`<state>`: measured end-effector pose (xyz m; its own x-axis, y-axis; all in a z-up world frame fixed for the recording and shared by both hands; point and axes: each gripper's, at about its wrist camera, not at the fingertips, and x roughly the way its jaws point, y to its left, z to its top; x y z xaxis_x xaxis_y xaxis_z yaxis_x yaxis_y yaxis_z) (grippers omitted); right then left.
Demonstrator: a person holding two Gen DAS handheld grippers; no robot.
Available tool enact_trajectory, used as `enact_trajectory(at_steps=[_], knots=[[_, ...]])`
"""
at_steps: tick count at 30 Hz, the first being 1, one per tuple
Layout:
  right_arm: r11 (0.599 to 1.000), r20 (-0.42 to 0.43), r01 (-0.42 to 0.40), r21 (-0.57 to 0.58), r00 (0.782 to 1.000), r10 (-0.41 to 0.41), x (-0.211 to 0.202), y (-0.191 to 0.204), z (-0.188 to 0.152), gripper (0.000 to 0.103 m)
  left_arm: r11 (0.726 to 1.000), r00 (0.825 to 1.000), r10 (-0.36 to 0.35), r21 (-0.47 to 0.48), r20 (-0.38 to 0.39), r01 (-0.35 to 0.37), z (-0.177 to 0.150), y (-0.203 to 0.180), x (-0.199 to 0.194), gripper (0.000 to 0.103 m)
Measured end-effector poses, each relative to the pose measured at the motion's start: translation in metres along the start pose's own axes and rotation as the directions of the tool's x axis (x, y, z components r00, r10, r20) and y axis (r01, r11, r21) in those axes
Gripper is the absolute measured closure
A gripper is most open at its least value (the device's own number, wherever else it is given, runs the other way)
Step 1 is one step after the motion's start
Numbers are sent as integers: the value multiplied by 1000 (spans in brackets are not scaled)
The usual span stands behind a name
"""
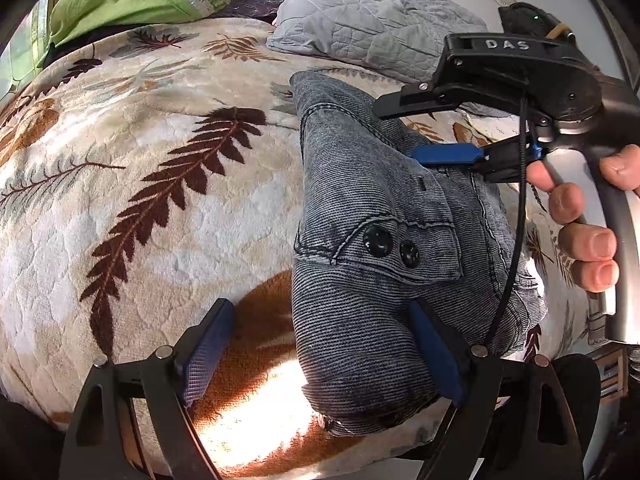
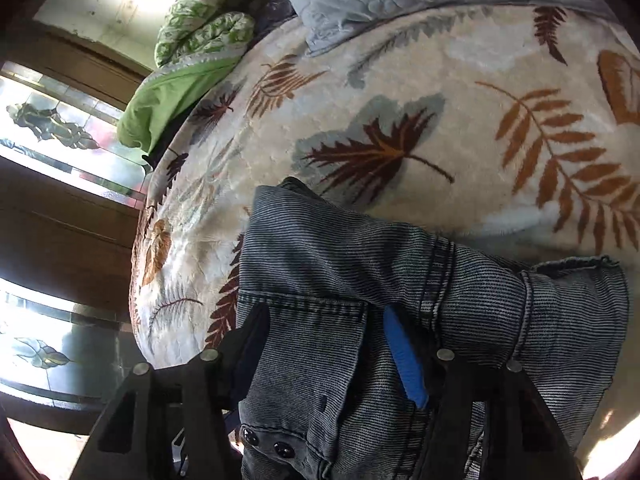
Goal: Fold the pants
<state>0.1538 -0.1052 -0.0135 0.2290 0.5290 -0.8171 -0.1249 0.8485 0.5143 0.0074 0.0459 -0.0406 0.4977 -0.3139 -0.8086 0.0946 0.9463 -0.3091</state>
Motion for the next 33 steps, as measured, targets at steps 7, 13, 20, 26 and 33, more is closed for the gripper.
enact_trajectory(at_steps=[7,13,20,26,33], knots=[[994,36,-110,5,993,110,-30,-2,-39,34,1000,1000,-20,-17,0,20,0,3,-2,15],[989,46,-130,73,991,127,-27,-19,-53,37,992,997,-80,-98,21,81,-1,19,-13,15],[984,74,-155,84,986,149,-28,-43,-90,33,989,995,-13,-148,95,27,3,30,-30,15],[985,181,-174,3,969,170,-68,-25,-100,32,990,990,85,-121,110,-71,0,25,-33,15],[986,175,-155,54,974,143,-55,-48,-126,30,983,976,174,-77,129,-165,1,19,-35,15]])
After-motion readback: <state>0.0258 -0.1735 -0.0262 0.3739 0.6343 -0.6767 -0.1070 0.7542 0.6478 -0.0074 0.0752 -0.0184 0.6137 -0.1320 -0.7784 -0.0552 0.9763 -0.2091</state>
